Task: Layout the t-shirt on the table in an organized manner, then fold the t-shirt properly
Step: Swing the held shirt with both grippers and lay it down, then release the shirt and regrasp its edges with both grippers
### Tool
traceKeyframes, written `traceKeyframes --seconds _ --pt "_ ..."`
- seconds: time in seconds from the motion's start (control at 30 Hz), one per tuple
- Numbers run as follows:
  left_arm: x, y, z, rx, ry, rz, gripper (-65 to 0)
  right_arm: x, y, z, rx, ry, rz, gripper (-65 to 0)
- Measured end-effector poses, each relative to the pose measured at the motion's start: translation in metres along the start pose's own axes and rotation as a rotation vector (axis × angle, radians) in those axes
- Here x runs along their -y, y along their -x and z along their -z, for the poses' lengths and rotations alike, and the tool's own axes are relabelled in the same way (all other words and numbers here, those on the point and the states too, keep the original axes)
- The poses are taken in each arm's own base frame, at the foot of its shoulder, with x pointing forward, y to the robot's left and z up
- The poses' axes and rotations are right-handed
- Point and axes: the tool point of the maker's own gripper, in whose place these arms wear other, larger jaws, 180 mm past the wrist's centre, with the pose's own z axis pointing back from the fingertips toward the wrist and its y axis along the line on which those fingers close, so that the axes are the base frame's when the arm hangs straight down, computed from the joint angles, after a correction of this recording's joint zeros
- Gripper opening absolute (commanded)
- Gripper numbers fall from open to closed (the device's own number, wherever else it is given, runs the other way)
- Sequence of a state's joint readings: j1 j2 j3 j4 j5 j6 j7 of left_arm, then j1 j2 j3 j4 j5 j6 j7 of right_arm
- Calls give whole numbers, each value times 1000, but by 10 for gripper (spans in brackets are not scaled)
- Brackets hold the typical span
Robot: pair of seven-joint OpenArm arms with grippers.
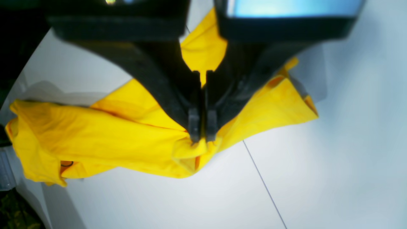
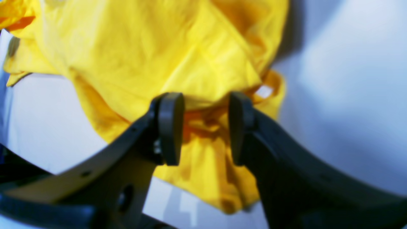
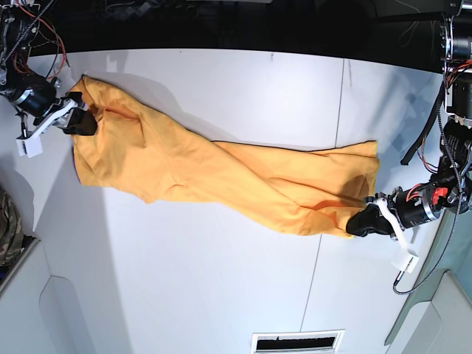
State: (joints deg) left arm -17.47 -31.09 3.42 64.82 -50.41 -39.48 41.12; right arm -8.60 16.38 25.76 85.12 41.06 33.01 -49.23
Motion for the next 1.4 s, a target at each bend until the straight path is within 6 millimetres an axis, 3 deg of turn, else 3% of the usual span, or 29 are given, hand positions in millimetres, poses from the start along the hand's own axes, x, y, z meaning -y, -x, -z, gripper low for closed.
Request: traceKeyframes --seconds 0.17,0.4,0.43,0.57,0.6,0.83,1.0,1.2,1.4 --pt "0 0 0 0 0 0 -650 -17 10 14 6 -23 34 -412" --pt "0 0 0 0 0 0 -650 -23 2 18 75 -30 47 -413" --pt "0 0 0 0 0 0 -650 -23 1 18 75 -30 46 -426" --pt "0 0 0 0 0 0 -650 -23 1 18 75 -30 46 -630" --pt "0 0 0 0 0 0 -650 -23 1 18 76 -30 45 -650" --pt "0 0 0 0 0 0 -650 -25 -6 17 89 -32 35 -650" --pt "0 0 0 0 0 0 -650 -31 -31 18 139 -45 10 -650" --pt "3 -2 0 -2 4 14 -650 -48 -69 1 230 -47 -89 -650" --pt "31 -45 -7 81 43 139 -650 -46 -128 -1 334 21 -191 -650"
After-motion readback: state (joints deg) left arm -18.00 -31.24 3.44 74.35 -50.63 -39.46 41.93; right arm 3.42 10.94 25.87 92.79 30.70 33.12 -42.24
